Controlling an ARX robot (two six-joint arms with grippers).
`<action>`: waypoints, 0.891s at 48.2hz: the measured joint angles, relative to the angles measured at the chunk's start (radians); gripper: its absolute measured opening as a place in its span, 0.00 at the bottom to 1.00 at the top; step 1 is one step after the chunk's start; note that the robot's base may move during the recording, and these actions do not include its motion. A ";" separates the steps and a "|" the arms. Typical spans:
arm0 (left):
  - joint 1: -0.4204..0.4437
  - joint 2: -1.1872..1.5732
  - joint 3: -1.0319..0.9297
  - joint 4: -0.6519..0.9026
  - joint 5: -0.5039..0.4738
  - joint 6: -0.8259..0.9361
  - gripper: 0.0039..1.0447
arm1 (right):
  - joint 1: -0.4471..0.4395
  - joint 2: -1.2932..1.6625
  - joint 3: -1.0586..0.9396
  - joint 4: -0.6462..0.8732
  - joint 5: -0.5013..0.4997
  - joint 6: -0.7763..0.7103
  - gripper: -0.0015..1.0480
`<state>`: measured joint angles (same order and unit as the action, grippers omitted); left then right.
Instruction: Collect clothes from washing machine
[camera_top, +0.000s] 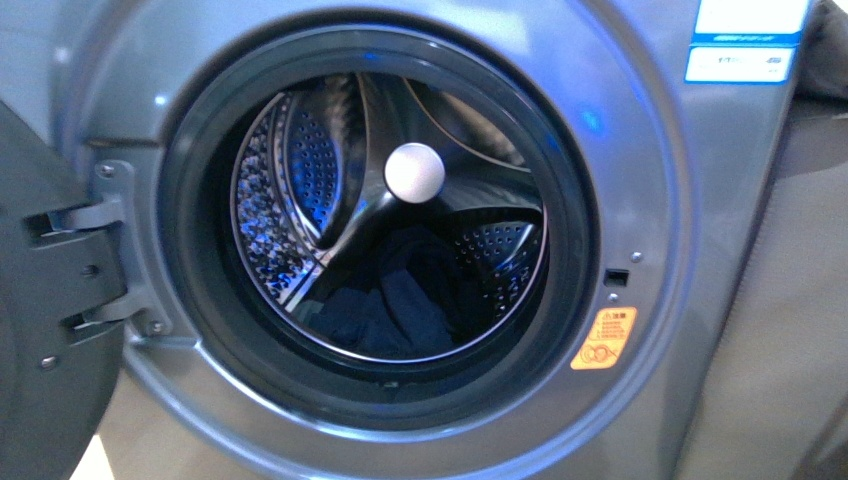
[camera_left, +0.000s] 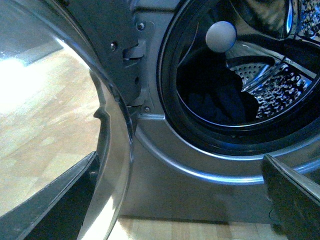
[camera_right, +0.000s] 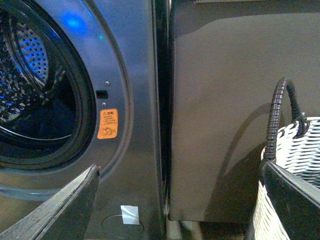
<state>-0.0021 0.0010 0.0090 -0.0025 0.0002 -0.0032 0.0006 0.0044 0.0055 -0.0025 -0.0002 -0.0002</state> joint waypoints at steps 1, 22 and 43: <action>0.000 0.000 0.000 0.000 0.000 0.000 0.94 | 0.000 0.000 0.000 0.000 0.000 0.000 0.93; 0.000 -0.001 0.000 0.000 0.000 0.000 0.94 | 0.000 0.000 0.000 0.000 0.000 0.000 0.93; 0.053 0.180 0.087 -0.139 0.266 -0.166 0.94 | 0.000 0.000 0.000 0.000 -0.003 0.000 0.93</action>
<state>0.0513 0.1806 0.0956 -0.1413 0.2661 -0.1692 0.0006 0.0044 0.0055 -0.0025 -0.0032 -0.0006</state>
